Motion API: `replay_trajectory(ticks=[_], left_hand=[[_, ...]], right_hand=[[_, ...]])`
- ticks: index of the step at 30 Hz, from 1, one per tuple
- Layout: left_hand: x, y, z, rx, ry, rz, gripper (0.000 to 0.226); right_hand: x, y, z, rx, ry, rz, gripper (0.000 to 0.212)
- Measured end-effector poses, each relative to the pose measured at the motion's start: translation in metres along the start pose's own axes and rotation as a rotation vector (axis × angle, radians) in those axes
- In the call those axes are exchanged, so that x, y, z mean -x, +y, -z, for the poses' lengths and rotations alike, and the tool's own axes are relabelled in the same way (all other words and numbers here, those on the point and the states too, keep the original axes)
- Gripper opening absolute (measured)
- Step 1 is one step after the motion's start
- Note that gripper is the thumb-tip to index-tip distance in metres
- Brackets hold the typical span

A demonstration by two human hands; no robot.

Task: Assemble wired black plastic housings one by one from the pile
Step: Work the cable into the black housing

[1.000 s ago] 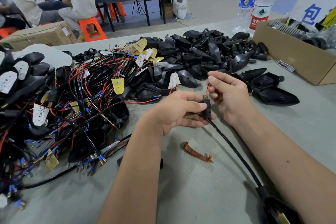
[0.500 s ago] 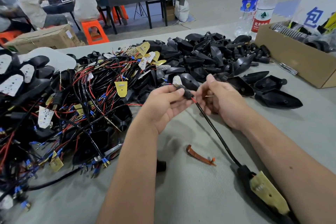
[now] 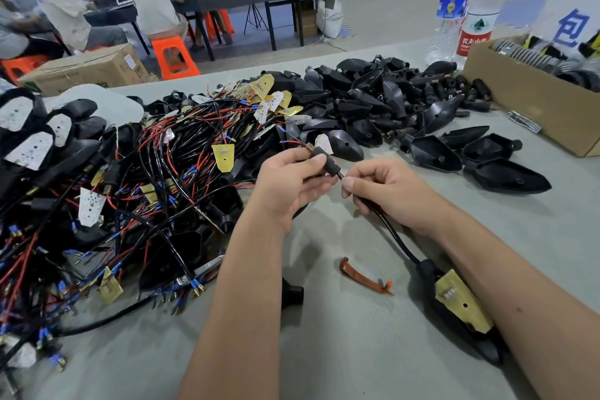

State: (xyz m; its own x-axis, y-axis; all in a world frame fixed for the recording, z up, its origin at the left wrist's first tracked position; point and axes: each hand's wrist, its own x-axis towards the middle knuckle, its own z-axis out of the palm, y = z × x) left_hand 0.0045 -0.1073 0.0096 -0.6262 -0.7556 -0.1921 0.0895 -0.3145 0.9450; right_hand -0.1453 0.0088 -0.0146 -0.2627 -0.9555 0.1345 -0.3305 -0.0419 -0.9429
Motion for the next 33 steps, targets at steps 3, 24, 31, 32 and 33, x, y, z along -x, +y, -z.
replay_trajectory(ticks=[3, 24, 31, 32, 33], left_hand=[[0.0005, 0.0008, 0.0011, -0.014, -0.005, -0.005, 0.002], [0.0026, 0.0011, -0.0024, -0.078, 0.039, 0.035, 0.011], [0.0054, 0.0044, -0.0013, -0.061, 0.066, 0.083, 0.005], [0.0063, 0.0043, -0.0026, -0.065, 0.073, 0.098, 0.004], [0.0066, 0.0037, -0.0047, -0.086, 0.075, 0.099, 0.003]], right_hand=[[0.0008, -0.0002, 0.0005, 0.013, 0.037, 0.008, 0.024], [-0.0001, 0.0029, -0.0014, 0.098, 0.09, 0.022, 0.027], [-0.0017, 0.0057, -0.003, 0.153, 0.089, 0.049, 0.028], [-0.0015, 0.0057, -0.0038, 0.183, 0.098, 0.068, 0.028], [-0.0013, 0.0056, -0.0051, 0.221, 0.109, 0.09, 0.028]])
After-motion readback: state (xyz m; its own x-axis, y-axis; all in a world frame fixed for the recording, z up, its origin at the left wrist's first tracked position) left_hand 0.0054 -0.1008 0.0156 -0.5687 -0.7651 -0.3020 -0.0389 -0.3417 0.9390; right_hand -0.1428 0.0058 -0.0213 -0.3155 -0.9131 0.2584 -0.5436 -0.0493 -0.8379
